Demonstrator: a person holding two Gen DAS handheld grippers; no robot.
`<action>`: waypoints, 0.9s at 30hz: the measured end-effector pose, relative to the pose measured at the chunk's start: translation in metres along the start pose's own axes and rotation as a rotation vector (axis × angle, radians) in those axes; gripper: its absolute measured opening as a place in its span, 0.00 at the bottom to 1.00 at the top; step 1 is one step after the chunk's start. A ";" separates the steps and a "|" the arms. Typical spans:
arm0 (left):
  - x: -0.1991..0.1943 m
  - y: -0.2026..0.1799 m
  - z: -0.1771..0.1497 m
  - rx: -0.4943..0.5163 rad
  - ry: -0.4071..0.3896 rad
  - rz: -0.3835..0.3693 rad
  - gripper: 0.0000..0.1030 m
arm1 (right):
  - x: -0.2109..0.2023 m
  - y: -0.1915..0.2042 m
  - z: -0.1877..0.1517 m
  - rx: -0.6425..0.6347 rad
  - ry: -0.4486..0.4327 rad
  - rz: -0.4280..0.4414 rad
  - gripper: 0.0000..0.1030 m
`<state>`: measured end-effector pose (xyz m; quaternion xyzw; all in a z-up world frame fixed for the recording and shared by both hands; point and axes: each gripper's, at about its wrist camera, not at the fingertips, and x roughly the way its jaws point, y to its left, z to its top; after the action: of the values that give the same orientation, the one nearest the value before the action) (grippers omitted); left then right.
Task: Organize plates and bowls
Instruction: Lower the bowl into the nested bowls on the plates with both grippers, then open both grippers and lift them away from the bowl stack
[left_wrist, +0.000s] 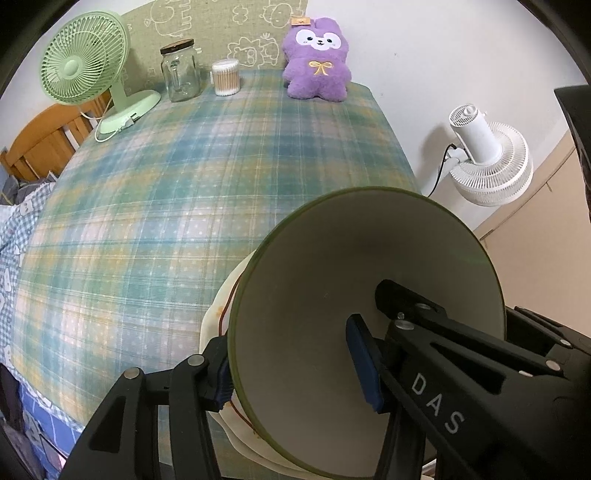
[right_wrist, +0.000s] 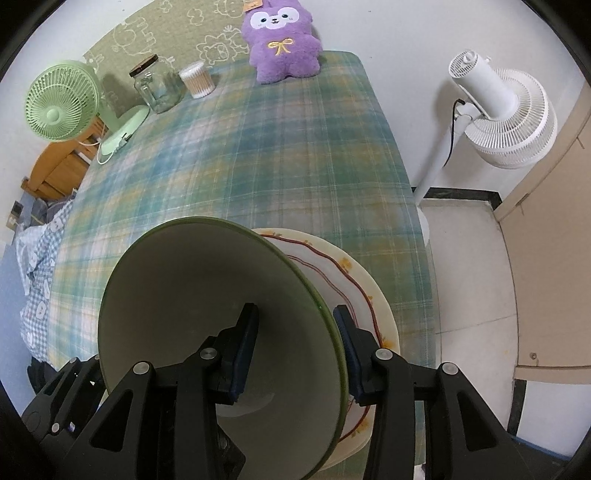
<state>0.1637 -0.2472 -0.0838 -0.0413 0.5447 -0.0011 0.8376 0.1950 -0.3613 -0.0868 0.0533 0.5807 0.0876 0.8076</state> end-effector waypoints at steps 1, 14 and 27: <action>0.000 0.000 0.000 0.003 0.000 0.001 0.54 | 0.000 -0.001 0.000 0.000 -0.001 0.002 0.45; -0.010 -0.002 0.002 0.041 -0.034 0.016 0.73 | -0.015 0.001 -0.003 0.002 -0.060 -0.018 0.66; -0.051 0.011 0.011 0.050 -0.167 0.021 0.78 | -0.062 0.009 0.000 -0.007 -0.213 -0.053 0.69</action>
<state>0.1522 -0.2336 -0.0337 -0.0145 0.4732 -0.0024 0.8808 0.1751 -0.3653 -0.0273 0.0441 0.4925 0.0621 0.8670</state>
